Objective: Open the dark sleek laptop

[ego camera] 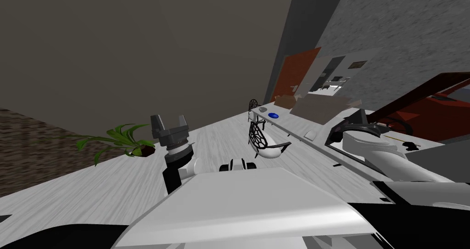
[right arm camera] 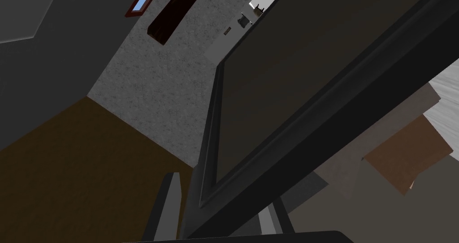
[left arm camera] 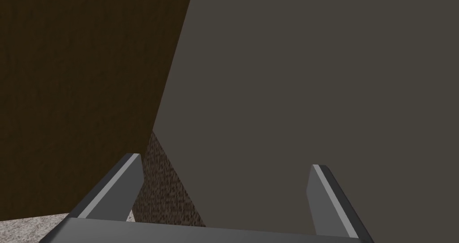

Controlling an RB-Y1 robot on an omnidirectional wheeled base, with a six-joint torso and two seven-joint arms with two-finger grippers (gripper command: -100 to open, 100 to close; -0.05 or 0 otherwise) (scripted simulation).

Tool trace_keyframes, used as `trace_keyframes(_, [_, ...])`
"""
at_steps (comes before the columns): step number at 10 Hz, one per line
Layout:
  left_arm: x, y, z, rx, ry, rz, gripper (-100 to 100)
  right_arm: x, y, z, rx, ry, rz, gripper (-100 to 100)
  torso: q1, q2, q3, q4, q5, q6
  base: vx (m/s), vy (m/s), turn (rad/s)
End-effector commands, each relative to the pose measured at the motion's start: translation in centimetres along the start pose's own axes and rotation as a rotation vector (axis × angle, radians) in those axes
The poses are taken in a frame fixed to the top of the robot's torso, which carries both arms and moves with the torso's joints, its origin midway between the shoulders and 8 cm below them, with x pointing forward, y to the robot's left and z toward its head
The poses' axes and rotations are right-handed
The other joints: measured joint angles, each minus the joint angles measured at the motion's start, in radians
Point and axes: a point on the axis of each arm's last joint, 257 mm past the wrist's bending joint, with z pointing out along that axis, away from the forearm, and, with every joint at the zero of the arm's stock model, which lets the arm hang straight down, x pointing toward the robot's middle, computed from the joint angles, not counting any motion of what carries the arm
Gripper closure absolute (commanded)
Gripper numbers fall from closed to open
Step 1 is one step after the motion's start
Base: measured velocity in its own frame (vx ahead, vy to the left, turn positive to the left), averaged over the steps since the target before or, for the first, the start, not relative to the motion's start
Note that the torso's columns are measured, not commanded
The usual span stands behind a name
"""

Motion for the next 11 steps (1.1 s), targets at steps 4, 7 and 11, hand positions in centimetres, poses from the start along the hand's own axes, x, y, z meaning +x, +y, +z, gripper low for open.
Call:
trace_keyframes(4, [0.0, 0.0, 0.0, 0.000, 0.000, 0.000, 0, 1.2, -0.7, -1.6, 0.001, -0.009, -0.019, 100, -0.001, 0.000, 0.000, 0.000, -0.001, 0.001, 0.019, -0.022, 0.015])
trace_keyframes(7, [0.0, 0.0, 0.0, 0.000, 0.000, 0.000, 0, 1.6, -2.7, -2.0, 0.051, 0.012, 0.014, 100, -0.001, -0.001, 0.000, 0.000, -0.001, 0.000, 0.014, -0.015, 0.027])
trace_keyframes(11, [0.0, 0.0, 0.0, 0.000, 0.000, 0.000, 0, 1.5, -1.3, -3.1, 0.005, -0.012, -0.016, 100, 0.000, 0.001, 0.001, -0.001, -0.003, 0.001, 0.006, -0.011, -0.004])
